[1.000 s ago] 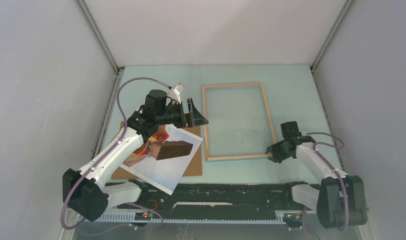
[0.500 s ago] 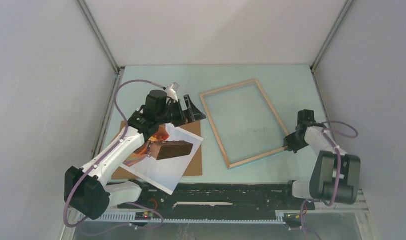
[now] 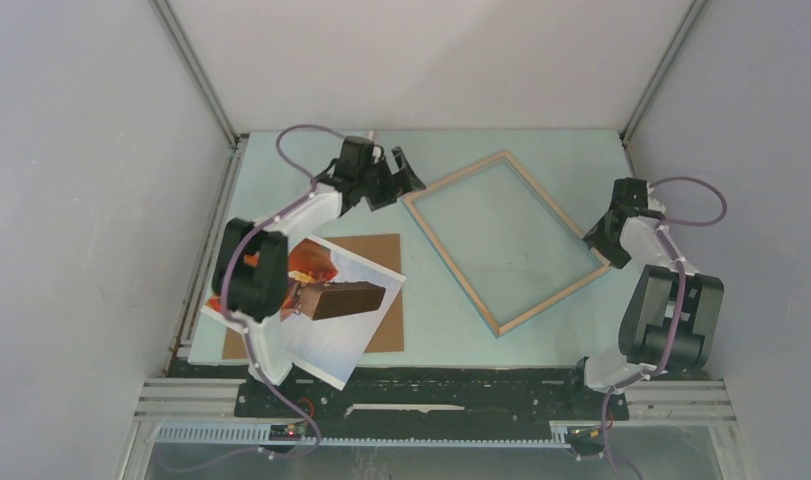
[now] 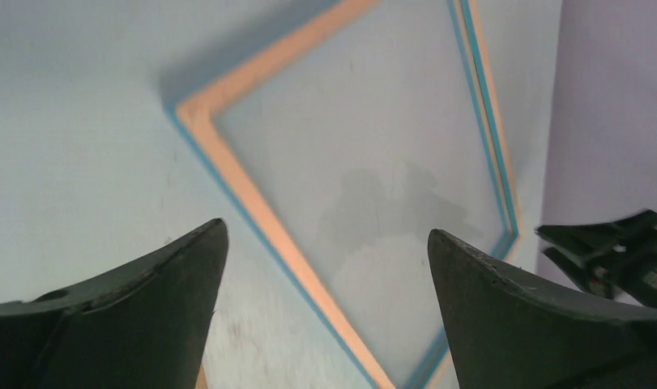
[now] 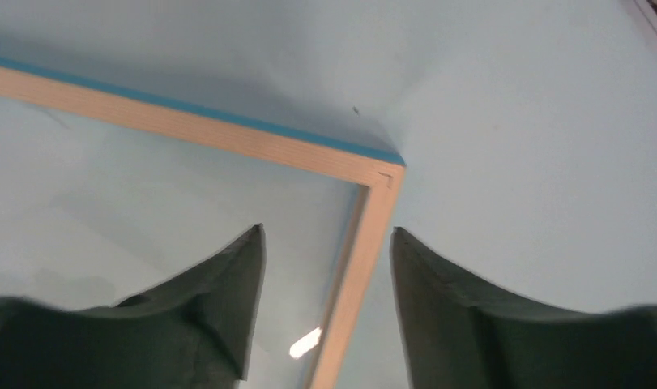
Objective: Put the photo into the frame
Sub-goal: Adjust the photo frame at the center of the board.
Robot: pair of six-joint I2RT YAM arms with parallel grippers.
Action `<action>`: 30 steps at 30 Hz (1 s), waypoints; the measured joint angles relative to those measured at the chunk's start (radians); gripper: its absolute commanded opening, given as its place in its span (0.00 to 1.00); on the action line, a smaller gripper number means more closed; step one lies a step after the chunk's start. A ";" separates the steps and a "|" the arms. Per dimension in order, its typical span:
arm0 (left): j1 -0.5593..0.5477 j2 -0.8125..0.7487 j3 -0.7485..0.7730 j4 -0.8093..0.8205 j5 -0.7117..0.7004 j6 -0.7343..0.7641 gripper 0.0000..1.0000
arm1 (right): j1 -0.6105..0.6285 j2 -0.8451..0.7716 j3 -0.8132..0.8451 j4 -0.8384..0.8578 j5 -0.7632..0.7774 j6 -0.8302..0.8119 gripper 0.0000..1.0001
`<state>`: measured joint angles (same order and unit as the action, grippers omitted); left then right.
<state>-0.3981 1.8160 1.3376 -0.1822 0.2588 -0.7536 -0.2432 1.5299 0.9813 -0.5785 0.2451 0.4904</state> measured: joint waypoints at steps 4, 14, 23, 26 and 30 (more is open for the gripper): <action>0.007 0.197 0.253 -0.023 -0.001 0.100 1.00 | -0.004 0.003 0.058 0.029 -0.033 -0.005 0.88; 0.009 0.562 0.704 -0.104 0.043 0.172 1.00 | -0.095 -0.120 -0.118 0.021 -0.182 0.059 0.92; 0.013 0.660 0.660 -0.002 0.191 0.008 0.98 | -0.189 -0.095 -0.203 0.077 -0.387 0.034 0.90; 0.014 0.628 0.573 0.078 0.222 -0.027 0.94 | -0.190 -0.043 -0.203 0.114 -0.454 0.035 0.89; 0.012 0.546 0.407 0.179 0.253 -0.071 0.92 | -0.195 -0.027 -0.194 0.127 -0.482 0.032 0.89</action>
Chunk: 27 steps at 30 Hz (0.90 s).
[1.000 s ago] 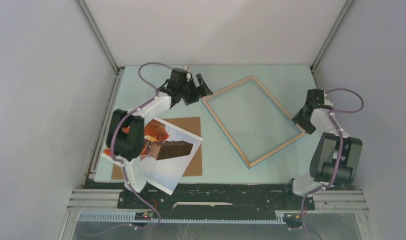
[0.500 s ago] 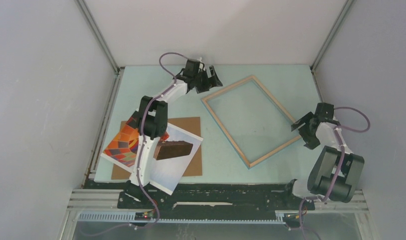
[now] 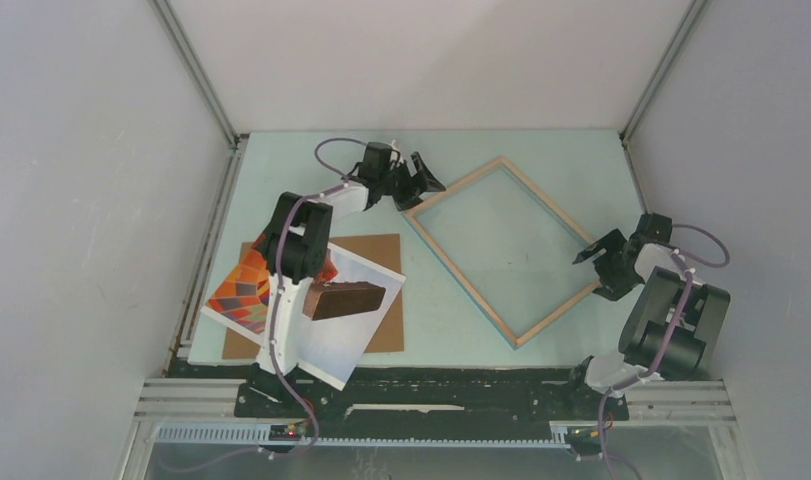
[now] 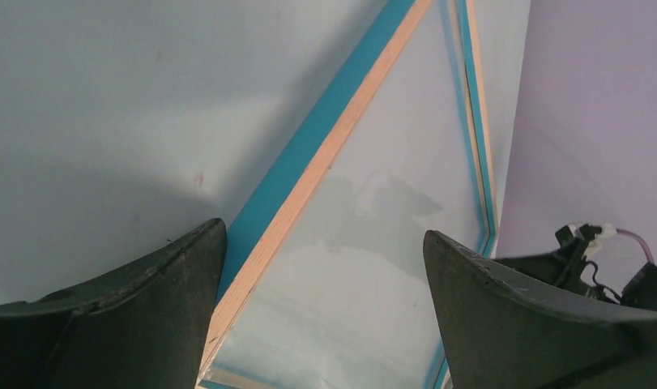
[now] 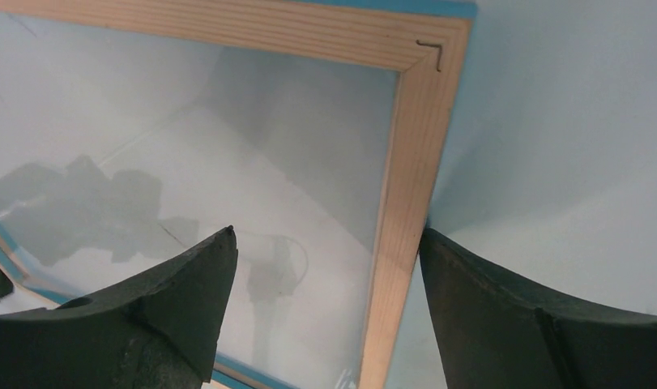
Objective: Put the photo into the frame
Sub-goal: Adjust the photo frame at the center of the board.
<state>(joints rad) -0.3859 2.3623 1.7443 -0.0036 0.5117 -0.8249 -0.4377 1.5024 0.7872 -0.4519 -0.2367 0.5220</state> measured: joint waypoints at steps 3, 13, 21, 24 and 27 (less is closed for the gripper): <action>-0.003 -0.089 -0.162 0.064 0.001 -0.024 0.91 | -0.007 0.011 0.015 0.000 0.019 -0.008 0.89; -0.103 -0.397 -0.639 0.185 -0.034 -0.076 0.92 | -0.027 0.220 0.245 0.011 0.102 -0.092 0.87; -0.233 -0.490 -0.698 0.073 -0.049 -0.046 0.99 | -0.019 0.356 0.402 0.039 0.084 -0.138 0.82; -0.239 -0.539 -0.687 -0.037 -0.074 0.024 0.94 | -0.002 0.376 0.424 0.035 0.052 -0.147 0.82; -0.227 -0.545 -0.630 -0.128 -0.106 0.082 0.84 | 0.018 0.382 0.431 0.032 0.026 -0.154 0.82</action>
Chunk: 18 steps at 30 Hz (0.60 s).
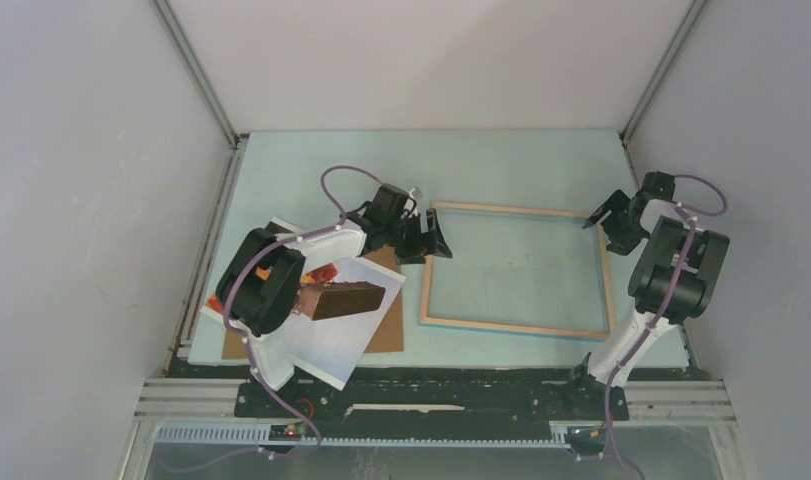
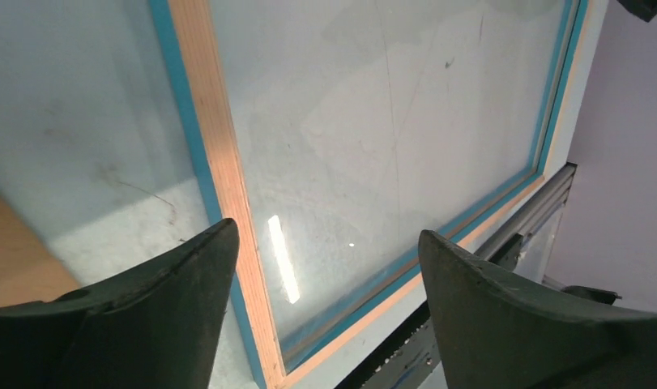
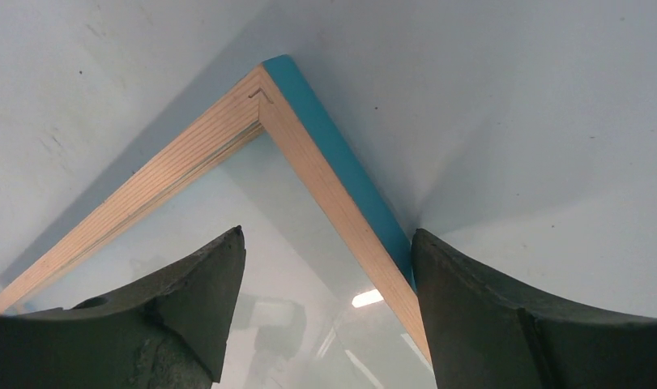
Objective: Put the photo into the frame
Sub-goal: Adjust the photo frame at the center of the board.
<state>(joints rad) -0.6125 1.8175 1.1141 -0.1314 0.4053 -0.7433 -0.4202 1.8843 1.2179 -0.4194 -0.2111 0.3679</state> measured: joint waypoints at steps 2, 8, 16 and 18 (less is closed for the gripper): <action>0.019 0.002 0.042 -0.044 -0.016 0.028 0.79 | 0.004 0.002 0.003 -0.007 -0.009 -0.002 0.82; 0.042 0.011 0.081 -0.096 -0.068 0.063 0.71 | 0.002 0.003 0.003 -0.011 -0.025 -0.004 0.81; 0.042 0.062 0.081 -0.153 -0.089 0.082 0.58 | 0.001 0.008 0.014 -0.029 -0.032 -0.004 0.80; 0.042 0.068 0.079 -0.157 -0.089 0.082 0.60 | 0.001 0.008 0.014 -0.030 -0.034 -0.004 0.80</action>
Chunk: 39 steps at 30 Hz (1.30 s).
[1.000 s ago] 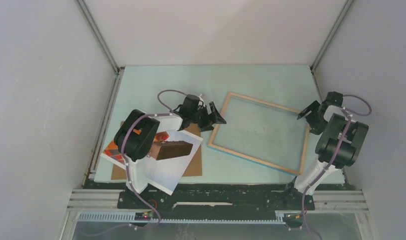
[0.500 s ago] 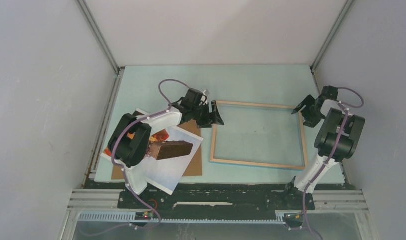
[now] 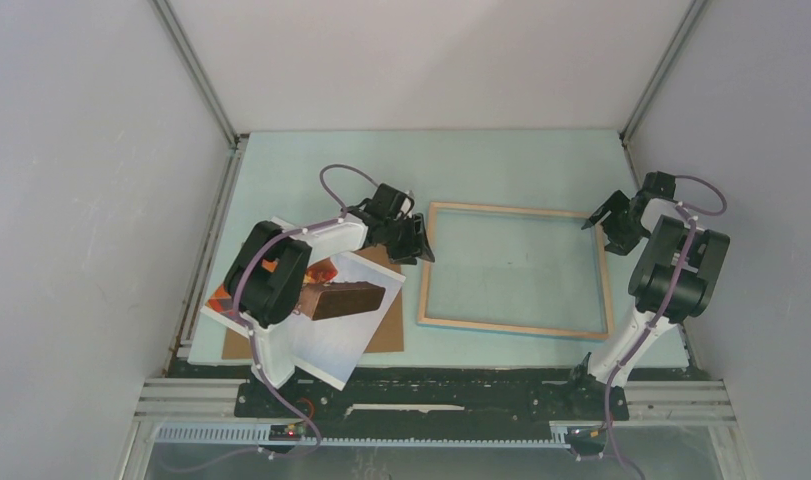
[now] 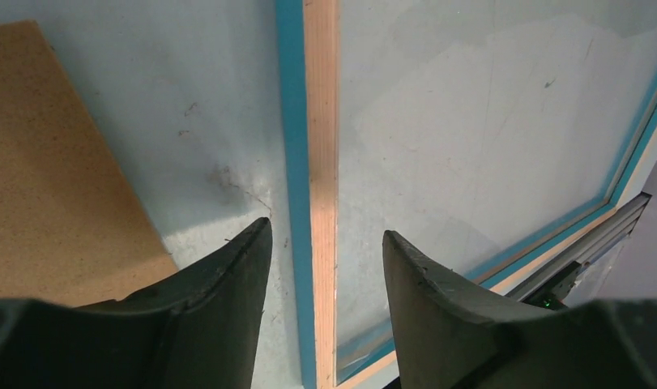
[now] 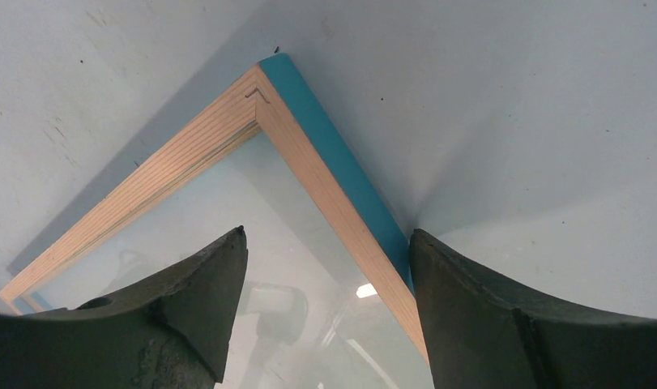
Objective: Put the photo into the frame
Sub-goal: Adjust the photo frame at the center of the board.
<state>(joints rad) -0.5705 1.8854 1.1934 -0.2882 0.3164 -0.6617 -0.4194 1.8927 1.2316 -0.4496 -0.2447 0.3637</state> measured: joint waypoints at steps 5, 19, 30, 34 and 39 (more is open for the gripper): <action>0.002 0.000 0.000 0.017 0.000 0.000 0.58 | 0.000 0.000 0.000 -0.002 -0.002 0.000 0.79; 0.014 0.000 -0.036 0.050 0.000 -0.003 0.46 | 0.000 0.001 0.000 -0.004 -0.003 0.000 0.79; 0.017 0.001 -0.036 0.069 0.000 -0.013 0.42 | -0.002 0.002 0.000 -0.005 -0.005 0.000 0.79; 0.017 0.013 -0.036 0.069 0.000 -0.019 0.41 | -0.002 0.002 0.000 -0.005 -0.005 0.000 0.79; 0.015 0.030 -0.036 0.069 0.002 -0.027 0.43 | -0.002 0.002 0.000 -0.005 -0.005 0.000 0.79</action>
<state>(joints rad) -0.5556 1.9156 1.1576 -0.2195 0.3183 -0.6891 -0.4210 1.8946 1.2316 -0.4541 -0.2497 0.3634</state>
